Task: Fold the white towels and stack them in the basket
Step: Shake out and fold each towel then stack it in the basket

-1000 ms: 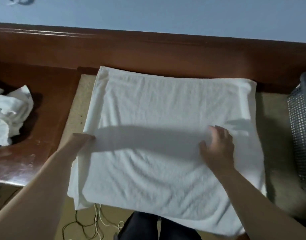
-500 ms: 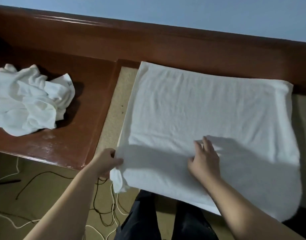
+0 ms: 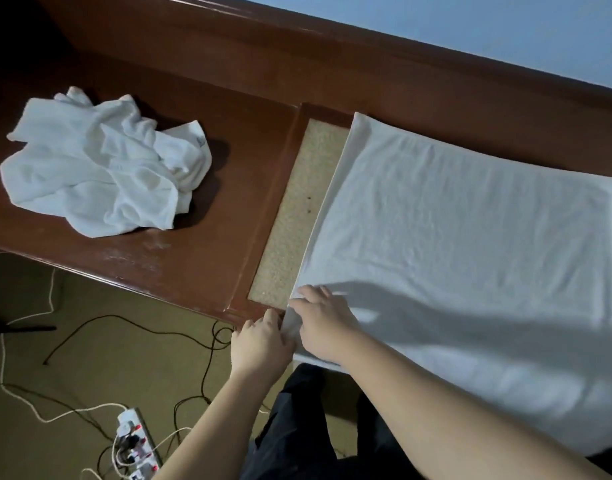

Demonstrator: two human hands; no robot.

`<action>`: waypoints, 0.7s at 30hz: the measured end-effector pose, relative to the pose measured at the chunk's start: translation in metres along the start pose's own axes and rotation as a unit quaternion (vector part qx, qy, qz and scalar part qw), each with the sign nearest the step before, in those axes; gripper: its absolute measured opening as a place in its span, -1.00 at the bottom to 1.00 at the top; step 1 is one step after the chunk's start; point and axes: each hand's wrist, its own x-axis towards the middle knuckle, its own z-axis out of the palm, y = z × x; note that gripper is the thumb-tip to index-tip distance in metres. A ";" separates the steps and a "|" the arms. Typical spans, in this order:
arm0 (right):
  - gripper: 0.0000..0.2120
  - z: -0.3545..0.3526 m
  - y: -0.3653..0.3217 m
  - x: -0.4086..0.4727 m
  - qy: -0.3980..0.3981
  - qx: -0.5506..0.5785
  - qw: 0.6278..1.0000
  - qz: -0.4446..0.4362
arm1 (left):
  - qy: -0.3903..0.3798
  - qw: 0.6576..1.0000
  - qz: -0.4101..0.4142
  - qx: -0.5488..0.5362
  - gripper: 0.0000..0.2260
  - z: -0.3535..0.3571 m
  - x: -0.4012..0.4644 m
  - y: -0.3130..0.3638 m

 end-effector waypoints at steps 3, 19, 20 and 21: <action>-0.46 0.002 -0.009 0.000 -0.061 -0.058 0.995 -0.057 | -0.021 0.999 -0.031 0.007 -0.79 0.008 -0.010 -0.024; -0.66 -0.040 0.295 -0.182 0.392 0.290 0.736 0.470 | 0.020 0.963 0.266 0.035 -0.41 0.082 0.017 0.274; -0.65 -0.049 0.325 -0.193 0.390 0.291 0.728 0.482 | 0.003 0.959 0.277 0.061 -0.34 0.091 0.022 0.303; -0.65 -0.058 0.355 -0.201 0.388 0.294 0.724 0.489 | -0.012 0.954 0.287 0.085 -0.28 0.101 0.027 0.331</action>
